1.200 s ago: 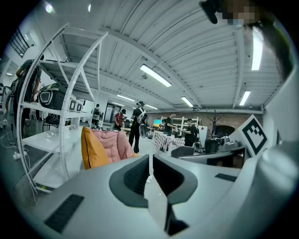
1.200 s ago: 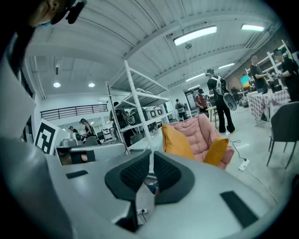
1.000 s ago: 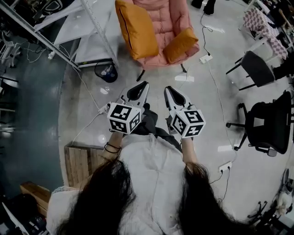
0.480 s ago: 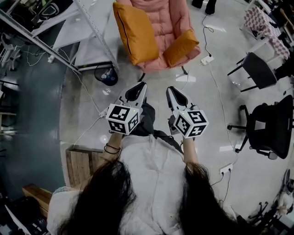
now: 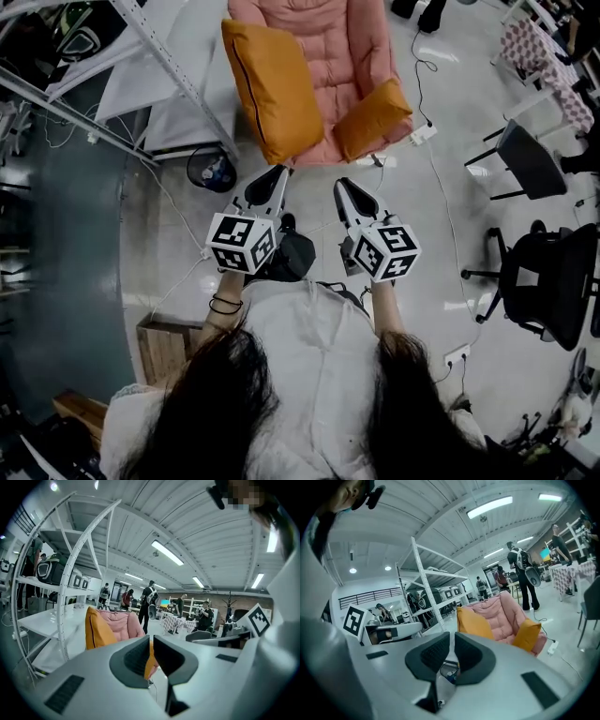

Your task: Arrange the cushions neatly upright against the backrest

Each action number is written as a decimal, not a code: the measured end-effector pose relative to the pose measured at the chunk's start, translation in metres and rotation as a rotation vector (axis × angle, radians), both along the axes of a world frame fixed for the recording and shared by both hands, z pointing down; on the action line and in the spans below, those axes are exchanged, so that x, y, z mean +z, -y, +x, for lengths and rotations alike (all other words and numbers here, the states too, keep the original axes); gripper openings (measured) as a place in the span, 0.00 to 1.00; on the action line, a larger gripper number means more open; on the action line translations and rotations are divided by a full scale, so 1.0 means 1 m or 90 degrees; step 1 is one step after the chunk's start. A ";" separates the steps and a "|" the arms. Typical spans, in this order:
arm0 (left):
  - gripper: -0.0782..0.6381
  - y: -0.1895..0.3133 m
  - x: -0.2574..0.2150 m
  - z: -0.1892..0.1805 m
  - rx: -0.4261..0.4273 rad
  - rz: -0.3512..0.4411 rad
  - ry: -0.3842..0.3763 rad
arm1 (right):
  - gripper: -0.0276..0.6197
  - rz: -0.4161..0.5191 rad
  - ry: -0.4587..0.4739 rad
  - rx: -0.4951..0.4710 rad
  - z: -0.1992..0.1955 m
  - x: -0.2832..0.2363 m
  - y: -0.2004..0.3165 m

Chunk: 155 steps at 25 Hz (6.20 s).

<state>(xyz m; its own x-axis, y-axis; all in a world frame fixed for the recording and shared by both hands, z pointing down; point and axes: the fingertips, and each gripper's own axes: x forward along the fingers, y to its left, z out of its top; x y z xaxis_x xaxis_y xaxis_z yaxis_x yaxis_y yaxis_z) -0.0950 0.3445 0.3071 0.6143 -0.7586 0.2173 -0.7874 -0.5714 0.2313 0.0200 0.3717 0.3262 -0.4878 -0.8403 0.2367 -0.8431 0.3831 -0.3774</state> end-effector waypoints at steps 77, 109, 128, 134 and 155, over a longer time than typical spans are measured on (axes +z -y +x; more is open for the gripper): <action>0.51 0.373 0.184 -0.073 -0.353 -0.354 0.119 | 0.47 -0.390 0.115 -0.389 -0.013 0.323 0.560; 0.25 0.364 0.158 -0.113 -0.420 -0.324 0.134 | 0.13 -0.272 0.244 -0.373 -0.020 0.221 0.544; 0.24 0.518 0.159 -0.005 -0.186 -0.240 0.062 | 0.13 -0.061 0.066 -0.161 0.134 0.129 0.637; 0.23 0.566 0.188 0.006 -0.160 -0.246 0.095 | 0.13 -0.085 0.057 -0.132 0.155 0.159 0.648; 0.24 0.614 0.318 0.000 -0.106 -0.316 0.220 | 0.13 -0.235 -0.171 -0.172 0.150 0.290 0.669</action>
<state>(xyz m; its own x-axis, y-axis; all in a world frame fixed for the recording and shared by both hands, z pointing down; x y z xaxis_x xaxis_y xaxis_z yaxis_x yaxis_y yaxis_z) -0.0952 -0.2696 0.6251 0.3274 -0.5961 0.7331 -0.9336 -0.3239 0.1536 0.1703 -0.2972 0.6164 -0.5565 -0.5302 0.6396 -0.8184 0.4828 -0.3118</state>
